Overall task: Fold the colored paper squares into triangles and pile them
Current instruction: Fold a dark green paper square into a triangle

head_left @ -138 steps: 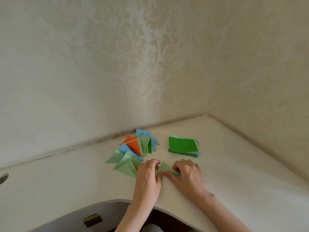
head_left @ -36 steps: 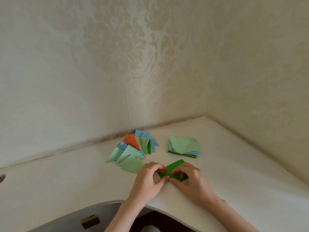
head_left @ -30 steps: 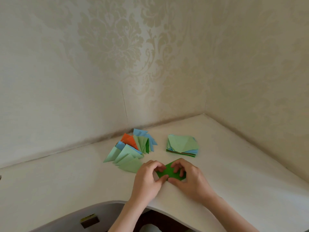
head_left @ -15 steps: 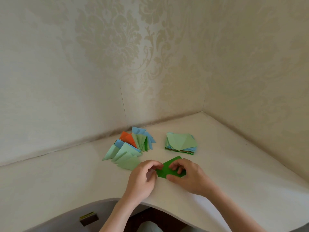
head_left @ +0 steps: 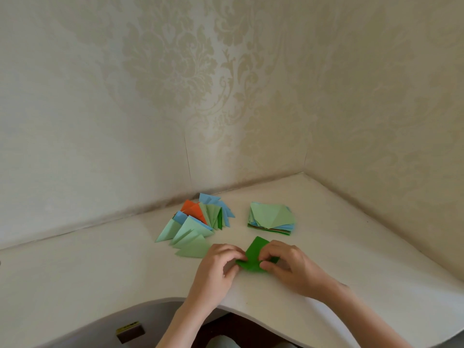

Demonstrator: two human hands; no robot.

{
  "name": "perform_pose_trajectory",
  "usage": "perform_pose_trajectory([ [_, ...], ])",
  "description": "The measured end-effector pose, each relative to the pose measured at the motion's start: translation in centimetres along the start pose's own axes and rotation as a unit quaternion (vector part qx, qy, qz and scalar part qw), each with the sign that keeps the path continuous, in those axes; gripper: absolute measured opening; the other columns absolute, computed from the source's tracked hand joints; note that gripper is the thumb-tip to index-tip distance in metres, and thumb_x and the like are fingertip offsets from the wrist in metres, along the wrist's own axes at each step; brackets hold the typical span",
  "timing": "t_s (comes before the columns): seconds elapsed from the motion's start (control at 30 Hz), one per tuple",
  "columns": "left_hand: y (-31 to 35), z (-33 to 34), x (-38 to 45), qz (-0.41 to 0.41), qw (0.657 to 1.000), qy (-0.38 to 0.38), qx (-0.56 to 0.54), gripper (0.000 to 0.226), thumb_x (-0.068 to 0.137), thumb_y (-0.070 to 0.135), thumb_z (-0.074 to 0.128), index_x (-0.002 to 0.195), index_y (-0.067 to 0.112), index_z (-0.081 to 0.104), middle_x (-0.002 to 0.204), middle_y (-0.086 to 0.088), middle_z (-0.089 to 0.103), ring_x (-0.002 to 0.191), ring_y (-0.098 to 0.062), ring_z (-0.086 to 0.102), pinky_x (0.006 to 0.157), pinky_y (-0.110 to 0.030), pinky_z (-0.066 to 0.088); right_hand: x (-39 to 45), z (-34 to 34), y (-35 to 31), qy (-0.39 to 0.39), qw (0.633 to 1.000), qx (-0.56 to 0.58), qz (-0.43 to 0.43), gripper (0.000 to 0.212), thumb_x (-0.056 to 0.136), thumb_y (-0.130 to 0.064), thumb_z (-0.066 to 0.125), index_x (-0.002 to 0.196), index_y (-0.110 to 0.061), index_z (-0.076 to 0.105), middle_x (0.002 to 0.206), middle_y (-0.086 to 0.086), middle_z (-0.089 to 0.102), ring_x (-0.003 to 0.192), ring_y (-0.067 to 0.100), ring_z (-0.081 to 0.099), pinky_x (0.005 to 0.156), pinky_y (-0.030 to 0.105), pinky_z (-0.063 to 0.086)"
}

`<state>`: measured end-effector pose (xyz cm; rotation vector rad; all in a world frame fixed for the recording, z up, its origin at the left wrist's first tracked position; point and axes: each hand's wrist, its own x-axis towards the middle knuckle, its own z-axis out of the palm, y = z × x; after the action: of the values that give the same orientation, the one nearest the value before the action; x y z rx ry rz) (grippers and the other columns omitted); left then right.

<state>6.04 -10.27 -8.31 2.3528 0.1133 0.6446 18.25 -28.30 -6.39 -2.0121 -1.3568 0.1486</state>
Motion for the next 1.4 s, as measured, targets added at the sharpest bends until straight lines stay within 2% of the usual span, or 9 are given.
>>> perform_pose_trajectory([
  [0.2, 0.0, 0.1, -0.1, 0.011, 1.0, -0.012, -0.008, 0.017, 0.081, 0.014, 0.071, 0.087, 0.03, 0.07, 0.088, 0.022, 0.064, 0.096, -0.001, 0.054, 0.083, -0.015, 0.041, -0.6, 0.7, 0.2, 0.075, 0.997, -0.021, -0.006, 0.02, 0.082, -0.044, 0.066, 0.095, -0.03, 0.062, 0.092, -0.02, 0.06, 0.085, 0.001, 0.059, 0.076, 0.028, 0.05],
  [0.3, 0.0, 0.2, 0.0, 0.015, 1.0, 0.001, -0.008, 0.007, 0.082, 0.021, 0.071, 0.085, 0.027, 0.068, 0.082, 0.021, 0.061, 0.089, -0.002, 0.054, 0.078, -0.02, 0.043, -1.2, 1.1, 0.2, 0.078, 0.995, -0.061, -0.012, 0.019, 0.089, -0.045, 0.058, 0.088, -0.029, 0.067, 0.099, -0.019, 0.059, 0.087, -0.004, 0.056, 0.078, 0.034, 0.049],
  [0.5, 0.0, 0.5, -0.2, -0.021, 1.0, 0.017, -0.014, 0.014, 0.083, 0.022, 0.071, 0.095, 0.027, 0.066, 0.084, 0.018, 0.059, 0.088, -0.002, 0.056, 0.078, -0.023, 0.047, -1.7, 2.3, 0.0, 0.111, 0.991, -0.071, 0.033, 0.032, 0.081, -0.061, 0.058, 0.081, -0.03, 0.069, 0.102, -0.023, 0.055, 0.096, -0.006, 0.053, 0.085, 0.03, 0.043],
  [0.63, 0.6, 0.9, 0.0, -0.023, 0.999, 0.048, 0.01, 0.021, 0.081, 0.026, 0.074, 0.099, 0.029, 0.063, 0.077, 0.02, 0.056, 0.083, -0.002, 0.054, 0.073, -0.019, 0.045, -1.1, 3.5, -0.3, 0.172, 0.98, -0.072, 0.064, 0.027, 0.08, -0.052, 0.059, 0.071, -0.028, 0.067, 0.093, -0.021, 0.054, 0.087, -0.004, 0.054, 0.077, 0.033, 0.045],
  [0.8, 0.7, 1.5, 0.3, -0.011, 0.996, 0.065, 0.061, 0.026, 0.079, 0.033, 0.074, 0.1, 0.029, 0.06, 0.072, 0.021, 0.05, 0.078, -0.002, 0.048, 0.068, -0.022, 0.044, -0.9, 3.6, -0.3, 0.182, 0.976, -0.095, 0.07, 0.025, 0.079, -0.049, 0.06, 0.067, -0.027, 0.057, 0.09, -0.017, 0.053, 0.083, 0.003, 0.055, 0.073, 0.032, 0.045],
  [1.0, 0.4, 1.6, 0.7, -0.04, 0.996, 0.067, 0.032, 0.027, 0.075, 0.029, 0.078, 0.096, 0.029, 0.062, 0.07, 0.017, 0.052, 0.077, -0.001, 0.049, 0.069, -0.019, 0.042, -1.1, 3.3, -0.2, 0.187, 0.976, -0.056, 0.094, 0.026, 0.071, -0.037, 0.079, 0.077, -0.03, 0.054, 0.093, -0.013, 0.049, 0.088, 0.007, 0.052, 0.079, 0.024, 0.045],
  [1.13, 0.3, 1.3, 0.9, -0.044, 0.998, 0.049, 0.011, 0.02, 0.077, 0.019, 0.077, 0.09, 0.029, 0.066, 0.075, 0.017, 0.06, 0.081, -0.002, 0.054, 0.074, -0.017, 0.041, -1.0, 2.9, -0.3, 0.151, 0.981, -0.039, 0.112, 0.028, 0.074, -0.032, 0.079, 0.095, -0.026, 0.061, 0.103, -0.009, 0.048, 0.098, 0.009, 0.049, 0.088, 0.021, 0.039],
  [1.27, 0.0, 1.3, 0.9, -0.044, 0.998, 0.033, 0.015, 0.015, 0.079, 0.014, 0.074, 0.082, 0.028, 0.07, 0.079, 0.018, 0.061, 0.085, -0.001, 0.053, 0.076, -0.016, 0.041, -1.2, 1.6, 0.0, 0.083, 0.988, -0.004, 0.133, 0.034, 0.077, -0.025, 0.076, 0.103, -0.035, 0.058, 0.111, -0.014, 0.046, 0.105, 0.001, 0.046, 0.088, 0.004, 0.031],
  [1.4, 0.0, 1.1, 1.2, -0.021, 0.999, 0.002, 0.034, 0.012, 0.082, 0.015, 0.072, 0.083, 0.026, 0.072, 0.082, 0.019, 0.059, 0.086, -0.003, 0.051, 0.077, -0.017, 0.04, -1.7, 0.1, 0.4, 0.068, 0.988, 0.055, 0.124, 0.053, 0.076, -0.002, 0.065, 0.104, -0.046, 0.055, 0.117, -0.013, 0.053, 0.109, -0.002, 0.048, 0.082, 0.008, 0.038],
])
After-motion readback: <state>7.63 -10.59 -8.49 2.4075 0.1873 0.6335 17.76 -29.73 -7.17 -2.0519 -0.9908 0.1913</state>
